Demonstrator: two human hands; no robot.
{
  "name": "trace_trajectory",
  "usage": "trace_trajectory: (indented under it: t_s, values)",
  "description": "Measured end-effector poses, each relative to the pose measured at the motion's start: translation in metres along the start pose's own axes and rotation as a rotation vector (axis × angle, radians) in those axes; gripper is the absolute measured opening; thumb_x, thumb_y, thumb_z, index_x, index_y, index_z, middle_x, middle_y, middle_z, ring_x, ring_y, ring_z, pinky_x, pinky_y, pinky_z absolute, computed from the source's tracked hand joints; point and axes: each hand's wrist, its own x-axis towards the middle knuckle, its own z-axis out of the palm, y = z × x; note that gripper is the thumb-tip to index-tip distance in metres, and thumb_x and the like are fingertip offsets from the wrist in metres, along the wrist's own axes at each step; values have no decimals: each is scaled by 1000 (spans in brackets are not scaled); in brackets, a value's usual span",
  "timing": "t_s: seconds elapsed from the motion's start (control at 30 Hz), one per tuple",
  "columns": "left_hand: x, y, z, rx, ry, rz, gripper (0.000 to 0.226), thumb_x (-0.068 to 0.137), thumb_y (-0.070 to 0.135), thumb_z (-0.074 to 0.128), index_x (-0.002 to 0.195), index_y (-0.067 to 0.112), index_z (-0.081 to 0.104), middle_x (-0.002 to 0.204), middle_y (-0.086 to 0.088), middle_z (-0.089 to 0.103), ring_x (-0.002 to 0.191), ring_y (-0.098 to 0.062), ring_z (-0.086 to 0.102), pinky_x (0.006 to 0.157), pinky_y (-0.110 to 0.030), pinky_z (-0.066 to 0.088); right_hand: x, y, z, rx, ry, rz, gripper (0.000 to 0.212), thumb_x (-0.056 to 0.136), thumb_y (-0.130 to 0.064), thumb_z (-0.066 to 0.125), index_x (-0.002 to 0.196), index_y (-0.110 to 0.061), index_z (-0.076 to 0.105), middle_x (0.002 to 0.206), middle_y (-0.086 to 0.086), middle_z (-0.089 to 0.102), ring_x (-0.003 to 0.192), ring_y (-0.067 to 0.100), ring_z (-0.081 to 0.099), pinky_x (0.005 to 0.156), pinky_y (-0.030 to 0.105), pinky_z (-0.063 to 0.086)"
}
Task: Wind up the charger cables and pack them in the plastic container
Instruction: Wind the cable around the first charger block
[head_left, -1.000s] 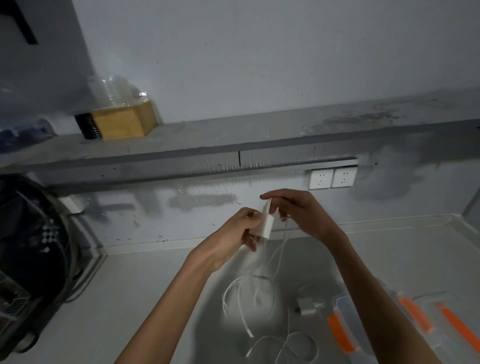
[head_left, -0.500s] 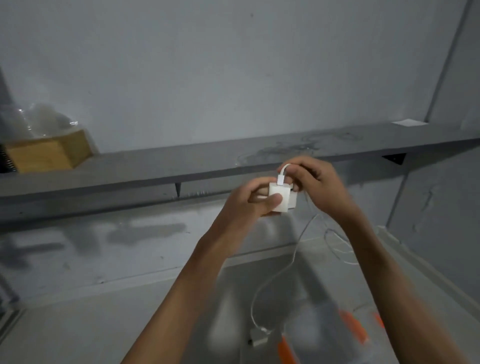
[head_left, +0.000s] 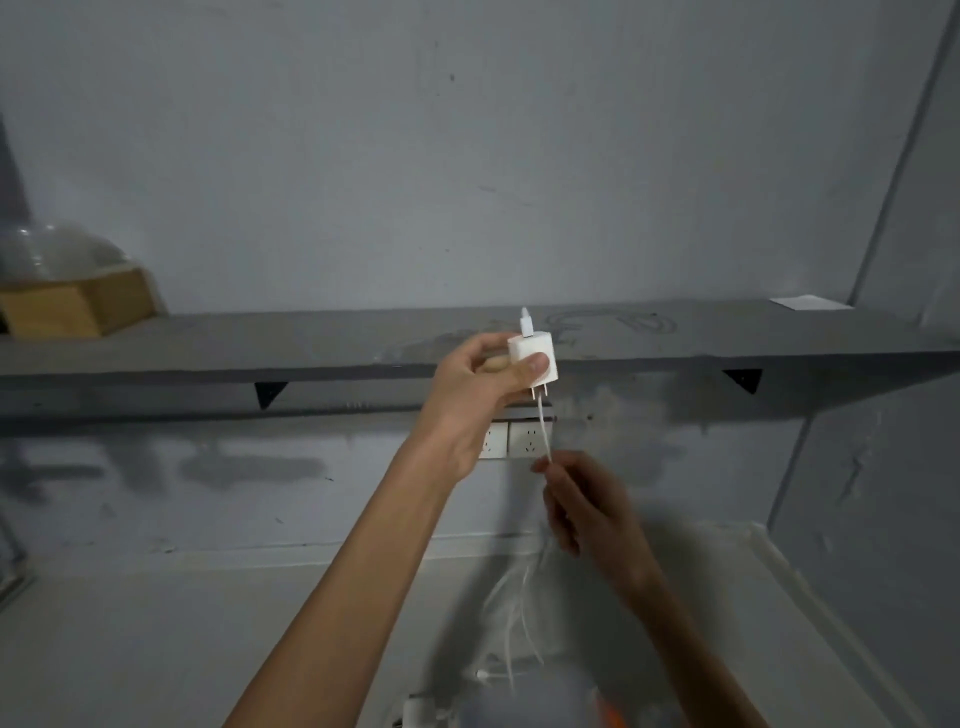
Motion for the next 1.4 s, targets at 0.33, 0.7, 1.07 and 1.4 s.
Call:
trace_trajectory:
  t_s: [0.33, 0.7, 1.07, 1.4]
  values:
    - [-16, -60, 39, 364, 265, 69, 29, 86, 9, 70, 114, 5, 65, 100, -12, 70, 89, -21, 69, 80, -27, 59, -47, -65, -85, -496, -376, -57, 14, 94, -28, 53, 98, -31, 66, 58, 4, 60, 47, 5, 54, 53, 12, 40]
    - [-106, -66, 98, 883, -76, 343, 37, 88, 7, 66, 120, 25, 60, 107, 10, 60, 102, -10, 60, 90, -19, 50, 6, -134, -155, -757, -87, -663, 15, 87, -39, 64, 84, -30, 76, 83, -17, 74, 73, 3, 68, 65, 35, 54]
    - [-81, -18, 93, 469, -12, 207, 28, 84, 6, 71, 110, 13, 67, 102, -11, 72, 90, -17, 69, 72, -16, 53, 10, -67, -92, -84, -95, 68, 23, 95, -14, 55, 77, -11, 69, 51, 0, 56, 42, 10, 37, 42, 24, 30]
    - [-21, -25, 34, 361, 174, 116, 26, 88, 23, 68, 111, 12, 66, 99, -5, 73, 84, -13, 70, 67, -12, 52, -26, -56, -38, -80, -320, 226, 11, 96, -11, 53, 89, -10, 62, 59, 7, 64, 50, 19, 60, 52, 30, 53]
